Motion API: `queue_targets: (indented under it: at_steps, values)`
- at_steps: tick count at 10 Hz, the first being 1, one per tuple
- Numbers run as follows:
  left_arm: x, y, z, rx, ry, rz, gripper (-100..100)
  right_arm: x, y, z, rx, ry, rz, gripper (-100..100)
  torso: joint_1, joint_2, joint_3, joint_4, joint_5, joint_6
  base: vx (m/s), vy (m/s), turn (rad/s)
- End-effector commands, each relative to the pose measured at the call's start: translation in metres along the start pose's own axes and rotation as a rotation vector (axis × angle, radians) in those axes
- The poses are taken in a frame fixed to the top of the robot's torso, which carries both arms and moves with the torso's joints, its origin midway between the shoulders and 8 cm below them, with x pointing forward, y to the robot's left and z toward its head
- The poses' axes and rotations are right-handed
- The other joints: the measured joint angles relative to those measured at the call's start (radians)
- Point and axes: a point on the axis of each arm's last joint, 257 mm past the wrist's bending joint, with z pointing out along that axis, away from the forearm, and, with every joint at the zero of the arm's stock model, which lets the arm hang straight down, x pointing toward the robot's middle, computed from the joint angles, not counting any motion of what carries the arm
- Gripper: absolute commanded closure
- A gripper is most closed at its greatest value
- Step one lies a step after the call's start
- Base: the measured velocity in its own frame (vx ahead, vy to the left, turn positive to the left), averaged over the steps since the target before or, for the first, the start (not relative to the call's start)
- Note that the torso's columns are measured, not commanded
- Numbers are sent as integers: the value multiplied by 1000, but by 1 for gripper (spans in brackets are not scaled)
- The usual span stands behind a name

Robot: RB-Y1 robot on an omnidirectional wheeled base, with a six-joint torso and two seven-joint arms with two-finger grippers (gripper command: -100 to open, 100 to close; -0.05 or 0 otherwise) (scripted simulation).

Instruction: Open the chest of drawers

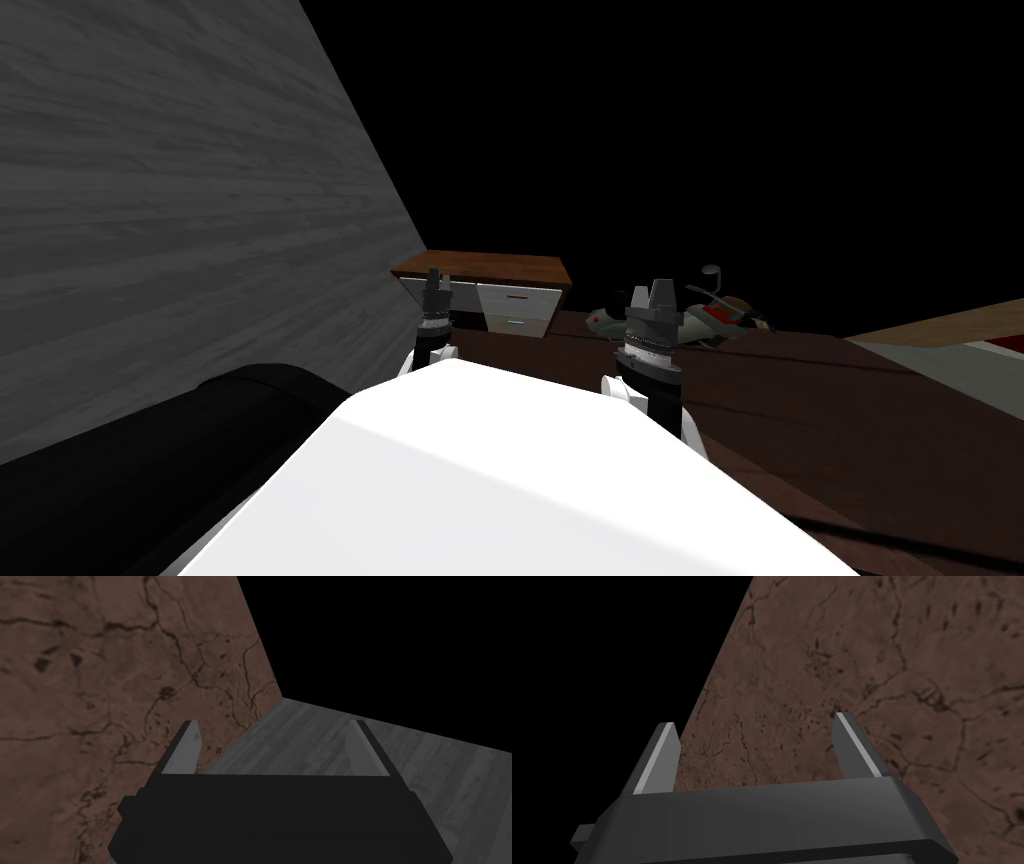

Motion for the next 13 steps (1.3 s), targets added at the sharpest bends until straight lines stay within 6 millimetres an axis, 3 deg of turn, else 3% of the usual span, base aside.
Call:
queue_targets:
  at_steps: [1, 9, 10, 13]
  values:
    - [0, 0, 0, 0, 0, 0, 0, 0, 0, 0, 0, 0, 0, 0, 0, 40, -82, 41, 0, 0, 0, 0, 0]
    - [0, 0, 0, 0, 0, 0, 0, 0, 0, 0, 0, 0, 0, 0, 0, 618, -1234, 617, 0, 0, 0, 0, 0]
    - [6, 3, -1, 3, 46, 15, -100, 0, 0, 0, 0, 0, 0, 0, 0, 691, -1382, 691, 0, 0, 17, -6, -3]
    - [16, 17, -5, -9, 127, 45, -100, 0, 0, 0, 0, 0, 0, 0, 0, 735, -1476, 736, 0, 0, 44, -14, -7]
